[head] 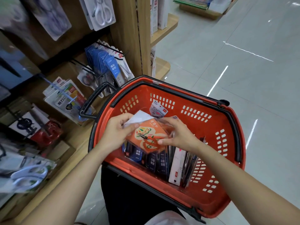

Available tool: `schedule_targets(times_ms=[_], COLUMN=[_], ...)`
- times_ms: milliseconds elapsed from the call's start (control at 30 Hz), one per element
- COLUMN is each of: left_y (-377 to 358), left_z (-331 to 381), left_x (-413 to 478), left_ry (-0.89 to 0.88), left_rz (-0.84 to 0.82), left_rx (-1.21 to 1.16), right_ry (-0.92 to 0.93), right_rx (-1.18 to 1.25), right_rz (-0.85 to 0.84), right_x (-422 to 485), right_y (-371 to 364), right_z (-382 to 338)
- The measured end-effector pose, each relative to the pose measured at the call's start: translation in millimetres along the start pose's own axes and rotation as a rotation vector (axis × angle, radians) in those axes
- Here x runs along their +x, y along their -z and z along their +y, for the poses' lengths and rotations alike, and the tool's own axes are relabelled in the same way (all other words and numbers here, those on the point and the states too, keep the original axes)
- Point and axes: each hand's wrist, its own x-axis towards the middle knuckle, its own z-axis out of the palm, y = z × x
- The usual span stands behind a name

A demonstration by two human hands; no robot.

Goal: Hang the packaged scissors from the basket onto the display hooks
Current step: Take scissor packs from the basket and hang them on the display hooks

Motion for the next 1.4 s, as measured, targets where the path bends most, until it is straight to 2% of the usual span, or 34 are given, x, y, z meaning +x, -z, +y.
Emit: schedule_targets(times_ms=[100, 267, 333, 533, 667, 833, 967, 1067, 1267, 1400], left_y=[15.1, 39.3, 50.0, 91.2, 119.1, 155.7, 184.6, 207.0, 239.6, 263.5], left_z=[15.8, 41.9, 56.5, 108.2, 142.4, 169.8, 189.5, 208.6, 261.4, 306.1], left_x=[-1.9, -11.2, -17.4, -31.9, -43.7, -60.9, -77.6, -83.9, -91.7, -98.2], left_ry=[-0.041, -0.037, -0.041, -0.116, -0.161, -0.239, -0.21, -0.202, -0.24, -0.335], left_rz=[0.09, 0.376, 0.442, 0.413, 0.383, 0.397, 0.333, 0.321, 0.44, 0.575], left_rx=[-0.005, 0.017, 0.013, 0.064, 0.121, 0.2, 0.111, 0.164, 0.26, 0.332], right_ry=[0.082, 0.178, 0.202, 0.509, 0.591, 0.629, 0.623, 0.613, 0.672, 0.759], right_rx=[0.155, 0.327, 0.398, 0.509, 0.528, 0.605, 0.665, 0.682, 0.763, 0.779], right_rz=[-0.065, -0.127, -0.142, 0.037, 0.025, 0.018, 0.018, -0.026, -0.111, 0.015], right_x=[10.6, 22.1, 25.3, 38.6, 46.8, 49.0, 54.4, 58.3, 65.5, 73.5], right_y=[-4.6, -9.6, -8.7, 12.3, 18.4, 19.5, 22.9, 29.7, 52.0, 86.2], right_z=[-20.2, -67.1, -94.6, -195.7, -248.2, -298.2, -323.7, -346.2, -396.9, -431.5])
